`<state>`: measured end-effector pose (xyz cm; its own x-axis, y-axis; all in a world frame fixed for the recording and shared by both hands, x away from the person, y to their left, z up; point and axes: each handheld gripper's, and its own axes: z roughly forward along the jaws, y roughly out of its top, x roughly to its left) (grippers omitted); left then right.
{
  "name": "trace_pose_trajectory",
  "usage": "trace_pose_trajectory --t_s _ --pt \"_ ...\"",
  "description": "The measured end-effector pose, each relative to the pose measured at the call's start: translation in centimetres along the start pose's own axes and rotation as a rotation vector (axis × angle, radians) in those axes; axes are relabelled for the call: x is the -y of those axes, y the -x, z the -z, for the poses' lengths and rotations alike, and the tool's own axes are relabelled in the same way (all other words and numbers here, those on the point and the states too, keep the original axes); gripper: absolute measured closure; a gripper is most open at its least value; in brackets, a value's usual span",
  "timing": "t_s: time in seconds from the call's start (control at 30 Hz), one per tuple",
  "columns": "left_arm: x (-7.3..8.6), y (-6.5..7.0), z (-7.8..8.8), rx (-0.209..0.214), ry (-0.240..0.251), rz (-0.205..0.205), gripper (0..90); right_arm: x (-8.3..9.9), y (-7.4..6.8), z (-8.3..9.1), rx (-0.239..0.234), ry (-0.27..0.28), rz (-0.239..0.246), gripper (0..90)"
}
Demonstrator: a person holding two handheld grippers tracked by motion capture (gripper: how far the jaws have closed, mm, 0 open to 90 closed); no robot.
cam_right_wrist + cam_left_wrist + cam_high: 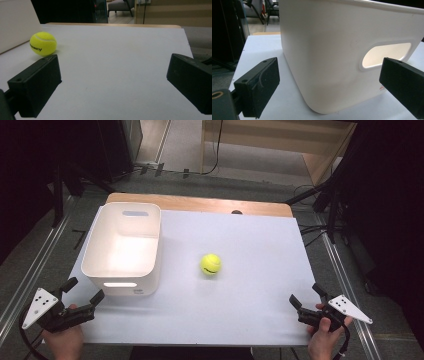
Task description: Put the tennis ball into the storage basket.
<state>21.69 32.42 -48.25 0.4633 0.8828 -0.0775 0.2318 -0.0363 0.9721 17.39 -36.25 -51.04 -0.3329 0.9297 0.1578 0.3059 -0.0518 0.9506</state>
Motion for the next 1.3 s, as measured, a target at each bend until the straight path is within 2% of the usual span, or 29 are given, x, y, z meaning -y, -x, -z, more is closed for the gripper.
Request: trace_pose_trajectory --t_s 0.23,0.5,0.53,0.67,0.87,1.03,1.3 --pt "0.0 0.0 0.0 0.003 0.003 0.005 2.9 -0.4 -0.3 -0.5 -0.040 -0.046 0.022 0.0" --pt "0.0 0.1 -0.2 0.000 -0.004 -0.004 2.8 -1.8 -1.3 -1.7 -0.050 -0.094 0.066 0.0" --pt "0.0 0.1 -0.3 -0.003 -0.006 -0.004 2.9 -2.4 -1.8 -2.3 -0.060 -0.114 0.086 0.0" --pt "0.0 0.2 -0.4 -0.003 -0.012 -0.013 2.9 -3.4 -2.6 -3.4 -0.081 -0.144 0.113 0.0" --pt "0.0 0.1 -0.3 -0.002 -0.008 -0.007 2.8 -4.3 -3.4 -5.1 -0.104 -0.178 0.122 0.0" --pt "0.0 0.2 -0.3 -0.002 -0.008 -0.010 2.9 -5.6 -4.2 -6.9 -0.144 -0.209 0.155 0.0" --pt "0.0 0.2 -0.2 -0.002 -0.011 -0.010 2.8 -7.0 -5.1 -8.7 -0.177 -0.255 0.179 0.0"
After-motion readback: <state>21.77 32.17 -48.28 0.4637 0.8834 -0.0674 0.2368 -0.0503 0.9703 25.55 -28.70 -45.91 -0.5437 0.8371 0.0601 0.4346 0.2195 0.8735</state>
